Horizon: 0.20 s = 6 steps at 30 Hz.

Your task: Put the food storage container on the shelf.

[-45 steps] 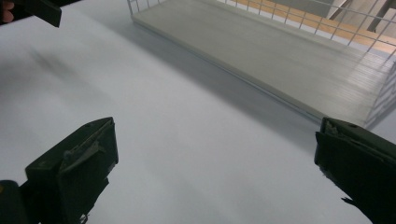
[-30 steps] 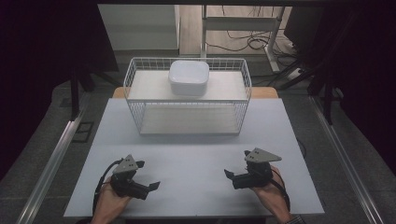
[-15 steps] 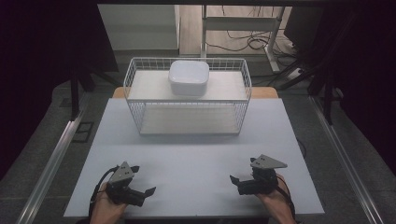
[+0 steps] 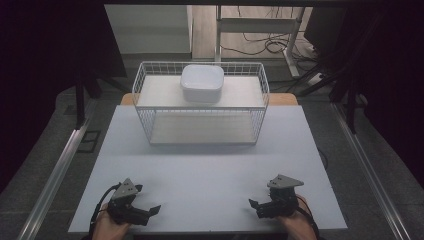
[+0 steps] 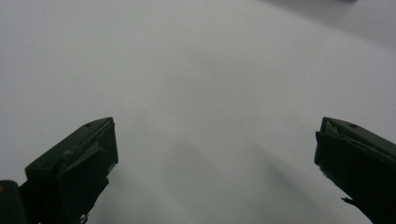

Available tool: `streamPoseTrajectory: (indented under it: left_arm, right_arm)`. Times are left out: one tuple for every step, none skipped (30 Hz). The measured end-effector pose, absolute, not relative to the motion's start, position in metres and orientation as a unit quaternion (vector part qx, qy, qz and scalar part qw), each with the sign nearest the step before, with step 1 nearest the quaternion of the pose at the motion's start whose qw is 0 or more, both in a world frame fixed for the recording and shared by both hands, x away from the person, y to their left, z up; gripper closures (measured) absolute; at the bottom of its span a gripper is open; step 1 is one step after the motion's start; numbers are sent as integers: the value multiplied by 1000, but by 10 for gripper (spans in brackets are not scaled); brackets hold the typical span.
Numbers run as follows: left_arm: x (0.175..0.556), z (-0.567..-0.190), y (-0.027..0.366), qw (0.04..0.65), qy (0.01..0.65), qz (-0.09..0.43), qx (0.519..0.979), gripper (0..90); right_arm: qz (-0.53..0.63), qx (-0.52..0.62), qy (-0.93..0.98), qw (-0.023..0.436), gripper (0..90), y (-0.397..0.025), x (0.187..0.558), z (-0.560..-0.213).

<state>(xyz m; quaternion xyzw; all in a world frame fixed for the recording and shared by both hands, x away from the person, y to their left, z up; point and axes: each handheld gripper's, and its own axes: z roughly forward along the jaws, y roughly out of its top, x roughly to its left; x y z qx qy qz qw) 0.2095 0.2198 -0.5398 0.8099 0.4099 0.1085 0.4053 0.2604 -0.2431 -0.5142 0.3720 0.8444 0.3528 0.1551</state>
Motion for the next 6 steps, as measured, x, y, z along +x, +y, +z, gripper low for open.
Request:
streamPoseTrajectory:
  left_arm:
    - [209, -540, 220, 404, 410, 109, 811, 0]
    - [209, -540, 220, 404, 410, 109, 811, 0]
    - [210, -540, 219, 403, 409, 108, 812, 0]
    - [210, -540, 219, 402, 410, 108, 812, 0]
    - [210, -540, 219, 402, 410, 108, 812, 0]
    - [210, -540, 218, 401, 410, 108, 812, 0]
  right_arm:
    - [350, 374, 846, 152, 0, -243, 261, -515]
    - [347, 374, 847, 150, 0, -243, 261, -516]
    - [345, 374, 848, 149, 0, -243, 261, -517]
    - [344, 373, 849, 149, 0, -243, 261, -517]
    - [344, 373, 849, 149, 0, -243, 261, -517]
    - [344, 372, 849, 152, 0, -242, 261, -517]
